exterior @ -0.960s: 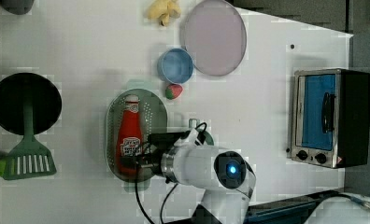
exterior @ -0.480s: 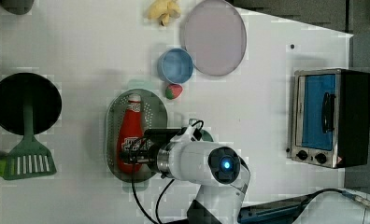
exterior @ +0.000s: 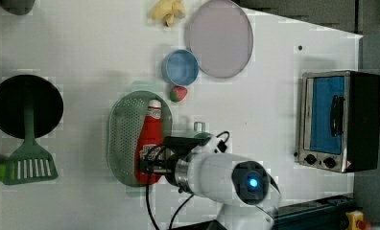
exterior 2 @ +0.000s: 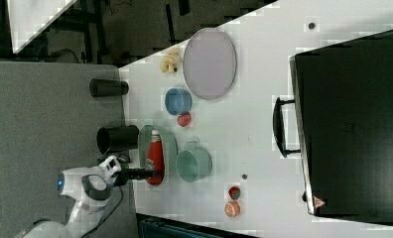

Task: Pick ketchup from strainer and place it on the table

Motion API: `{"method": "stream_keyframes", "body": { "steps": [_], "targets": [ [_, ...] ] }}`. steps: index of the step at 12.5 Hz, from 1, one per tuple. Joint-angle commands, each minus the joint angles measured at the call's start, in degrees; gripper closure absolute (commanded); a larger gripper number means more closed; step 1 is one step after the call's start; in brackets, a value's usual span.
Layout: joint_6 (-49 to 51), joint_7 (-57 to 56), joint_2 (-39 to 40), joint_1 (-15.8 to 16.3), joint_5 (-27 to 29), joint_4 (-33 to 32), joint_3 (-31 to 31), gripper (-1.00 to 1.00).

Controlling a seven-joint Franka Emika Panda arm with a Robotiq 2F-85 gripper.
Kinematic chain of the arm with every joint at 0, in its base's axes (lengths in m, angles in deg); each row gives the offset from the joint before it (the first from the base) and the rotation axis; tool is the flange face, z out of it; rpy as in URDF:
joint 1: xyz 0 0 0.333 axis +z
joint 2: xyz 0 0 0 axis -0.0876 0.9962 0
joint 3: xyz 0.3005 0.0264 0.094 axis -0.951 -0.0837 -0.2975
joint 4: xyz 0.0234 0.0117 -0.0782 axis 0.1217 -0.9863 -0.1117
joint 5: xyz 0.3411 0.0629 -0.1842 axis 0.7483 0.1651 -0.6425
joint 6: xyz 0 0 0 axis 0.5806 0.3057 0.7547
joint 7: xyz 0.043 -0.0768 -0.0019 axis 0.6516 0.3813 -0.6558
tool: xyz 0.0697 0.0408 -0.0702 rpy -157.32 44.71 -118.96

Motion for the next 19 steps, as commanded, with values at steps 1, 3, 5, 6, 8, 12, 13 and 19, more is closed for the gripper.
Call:
{"method": "stream_keyframes", "body": {
  "steps": [1, 3, 5, 6, 8, 12, 13, 19],
  "targets": [
    [6.8, -0.3, -7.2, -2.6, 6.5, 4.0, -1.8, -0.22],
    [13.2, -7.2, -10.9, -3.9, 11.3, 6.3, -1.3, -0.22],
    [19.2, -13.7, -13.6, -5.6, 13.2, 9.2, 0.0, -0.22],
    [21.8, -16.0, -14.5, -6.5, 13.3, 10.8, 1.0, -0.22],
    [26.2, -19.7, -15.6, -8.1, 13.3, 13.9, 3.5, -0.22],
    [28.9, -23.7, -16.2, -10.4, 13.3, 18.0, 9.9, -0.22],
    [28.8, -23.7, -16.2, -10.9, 13.3, 18.4, 11.8, -0.22],
    [28.8, -33.6, -16.2, -13.3, 13.0, 18.6, 24.3, -0.22]
  ]
}}
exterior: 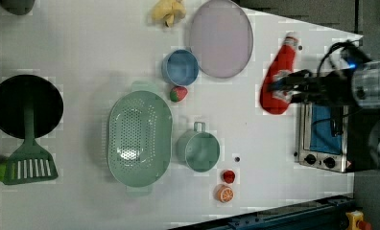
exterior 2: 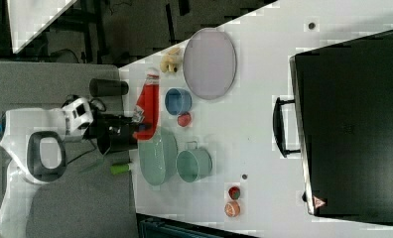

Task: Pick ketchup from strainer and place it on the table

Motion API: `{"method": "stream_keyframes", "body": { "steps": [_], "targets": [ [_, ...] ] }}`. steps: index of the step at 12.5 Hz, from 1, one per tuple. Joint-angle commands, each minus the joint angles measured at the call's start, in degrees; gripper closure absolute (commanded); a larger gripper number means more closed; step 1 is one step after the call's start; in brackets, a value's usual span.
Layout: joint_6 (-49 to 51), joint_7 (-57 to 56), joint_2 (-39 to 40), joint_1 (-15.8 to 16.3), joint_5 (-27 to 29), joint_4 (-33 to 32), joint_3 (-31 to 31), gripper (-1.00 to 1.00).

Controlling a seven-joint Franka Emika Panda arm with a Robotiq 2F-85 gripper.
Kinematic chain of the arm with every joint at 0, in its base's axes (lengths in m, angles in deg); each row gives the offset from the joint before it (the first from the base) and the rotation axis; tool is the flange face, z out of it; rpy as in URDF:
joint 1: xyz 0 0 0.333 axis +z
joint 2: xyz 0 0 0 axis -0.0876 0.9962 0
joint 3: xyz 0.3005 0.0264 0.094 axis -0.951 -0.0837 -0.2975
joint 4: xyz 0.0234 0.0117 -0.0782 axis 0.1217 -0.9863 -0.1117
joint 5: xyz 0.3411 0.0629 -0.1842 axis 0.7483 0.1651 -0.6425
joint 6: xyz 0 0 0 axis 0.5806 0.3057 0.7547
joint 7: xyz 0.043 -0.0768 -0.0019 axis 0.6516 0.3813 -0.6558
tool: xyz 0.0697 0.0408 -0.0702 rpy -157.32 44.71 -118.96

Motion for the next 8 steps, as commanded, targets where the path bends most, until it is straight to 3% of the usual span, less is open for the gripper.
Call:
{"method": "stream_keyframes", "body": {
  "steps": [1, 8],
  "targets": [
    [0.6, -9.3, -1.0, -1.6, 0.3, 0.6, 4.4, -0.22],
    [-1.1, -11.0, -0.4, -1.9, 0.2, -9.3, 12.3, -0.22]
  ]
}}
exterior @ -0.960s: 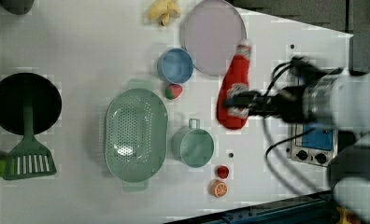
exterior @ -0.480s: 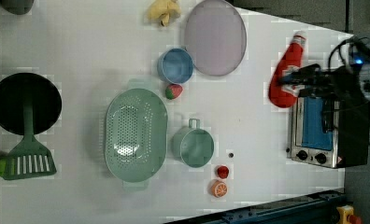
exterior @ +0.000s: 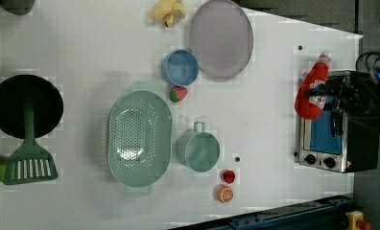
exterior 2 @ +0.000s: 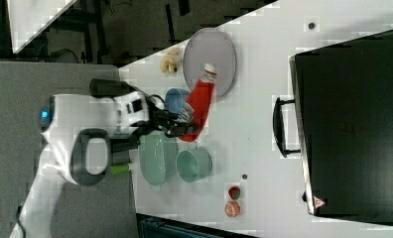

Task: Pick ketchup from strainer and place it on the table

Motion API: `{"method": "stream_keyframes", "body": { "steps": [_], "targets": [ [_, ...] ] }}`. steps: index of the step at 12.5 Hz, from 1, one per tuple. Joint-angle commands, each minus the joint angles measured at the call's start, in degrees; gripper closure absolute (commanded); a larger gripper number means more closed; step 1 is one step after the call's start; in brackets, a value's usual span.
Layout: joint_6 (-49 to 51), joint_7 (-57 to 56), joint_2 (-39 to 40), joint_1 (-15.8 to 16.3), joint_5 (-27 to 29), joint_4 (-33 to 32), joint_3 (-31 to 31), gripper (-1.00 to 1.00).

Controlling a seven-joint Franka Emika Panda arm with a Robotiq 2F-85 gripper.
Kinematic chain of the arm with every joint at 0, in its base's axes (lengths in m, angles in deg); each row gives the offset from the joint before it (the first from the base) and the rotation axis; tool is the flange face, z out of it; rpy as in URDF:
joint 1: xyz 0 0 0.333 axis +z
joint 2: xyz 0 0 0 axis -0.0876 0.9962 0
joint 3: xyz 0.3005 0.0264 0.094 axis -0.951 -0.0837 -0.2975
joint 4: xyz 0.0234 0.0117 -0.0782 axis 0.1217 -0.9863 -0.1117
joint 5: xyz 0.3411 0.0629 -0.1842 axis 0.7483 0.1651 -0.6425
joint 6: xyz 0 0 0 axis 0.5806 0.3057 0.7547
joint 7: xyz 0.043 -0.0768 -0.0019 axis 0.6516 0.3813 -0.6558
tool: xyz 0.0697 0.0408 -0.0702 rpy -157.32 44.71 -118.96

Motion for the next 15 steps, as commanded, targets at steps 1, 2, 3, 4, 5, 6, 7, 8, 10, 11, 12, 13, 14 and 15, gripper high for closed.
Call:
{"method": "stream_keyframes", "body": {
  "steps": [1, 2, 3, 4, 5, 6, 7, 8, 10, 11, 12, 13, 14, 15],
  "targets": [
    [-3.3, -3.3, 0.2, 1.9, -0.1, -6.2, 0.2, -0.22],
    [-6.3, -3.3, 0.7, 1.9, -0.3, -8.0, 0.4, -0.22],
    [-9.4, -3.3, 1.3, 1.8, -1.0, -9.7, 0.6, -0.22],
    [-12.1, -3.3, 2.1, 1.8, -1.6, -11.3, 0.7, -0.22],
    [-14.6, -3.3, 3.1, 1.8, -1.9, -12.5, 0.7, -0.22],
    [-16.8, -3.3, 4.3, 1.8, -2.1, -13.4, 0.8, -0.22],
    [-18.5, -3.3, 5.7, 1.8, -2.1, -14.0, 0.9, -0.22],
    [-19.8, -3.3, 7.1, 1.8, -2.1, -14.3, 1.1, -0.22],
    [-21.8, -3.3, 9.3, 1.8, -2.1, -14.2, 1.3, -0.50],
    [-22.2, -3.3, 9.4, 1.7, -2.1, -14.1, 1.3, -0.72],
    [-21.6, -3.3, 9.1, 1.7, -2.1, -14.1, 1.3, -0.93],
    [-20.6, -3.3, 8.2, 1.7, -2.0, -13.9, 1.3, -1.00],
    [-19.8, -3.2, 6.9, 1.7, -1.8, -13.3, 1.2, -1.00],
    [-18.9, -3.1, 5.5, 1.7, -1.7, -12.3, 1.2, -1.00]
  ]
}}
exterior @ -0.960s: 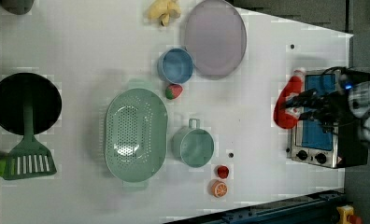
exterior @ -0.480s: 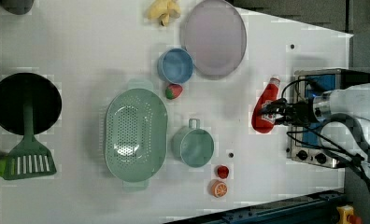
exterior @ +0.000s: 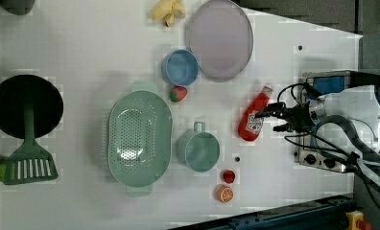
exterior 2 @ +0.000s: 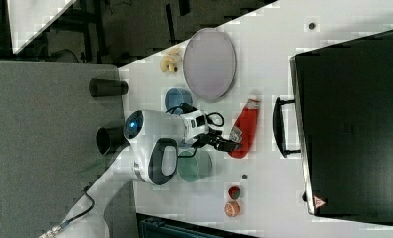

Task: Pick ketchup from strainer and place it on the table

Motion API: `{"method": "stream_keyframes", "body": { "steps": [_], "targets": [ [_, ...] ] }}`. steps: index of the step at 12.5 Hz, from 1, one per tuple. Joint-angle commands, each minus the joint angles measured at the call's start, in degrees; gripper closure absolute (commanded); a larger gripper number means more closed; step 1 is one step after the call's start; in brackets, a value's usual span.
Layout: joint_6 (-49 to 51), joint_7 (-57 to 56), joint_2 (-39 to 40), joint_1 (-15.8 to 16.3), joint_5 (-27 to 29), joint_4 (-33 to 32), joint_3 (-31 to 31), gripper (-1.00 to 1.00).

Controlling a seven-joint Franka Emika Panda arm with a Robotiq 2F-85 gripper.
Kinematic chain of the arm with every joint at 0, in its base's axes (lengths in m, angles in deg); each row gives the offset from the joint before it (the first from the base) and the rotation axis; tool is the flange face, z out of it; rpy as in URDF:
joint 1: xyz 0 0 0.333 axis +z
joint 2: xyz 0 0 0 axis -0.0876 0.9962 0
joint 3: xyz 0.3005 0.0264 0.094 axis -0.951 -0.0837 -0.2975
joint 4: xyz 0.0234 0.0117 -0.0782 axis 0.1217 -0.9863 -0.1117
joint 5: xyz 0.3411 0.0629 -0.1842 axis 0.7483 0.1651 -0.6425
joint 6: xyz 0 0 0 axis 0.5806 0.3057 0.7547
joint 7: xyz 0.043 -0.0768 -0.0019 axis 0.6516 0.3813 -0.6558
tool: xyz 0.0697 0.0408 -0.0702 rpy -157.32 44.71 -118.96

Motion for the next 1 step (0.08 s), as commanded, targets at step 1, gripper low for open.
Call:
{"method": "stream_keyframes", "body": {
  "steps": [1],
  "targets": [
    [3.6, -1.8, -7.1, 0.2, 0.4, 3.8, 0.1, -1.00]
  ]
}}
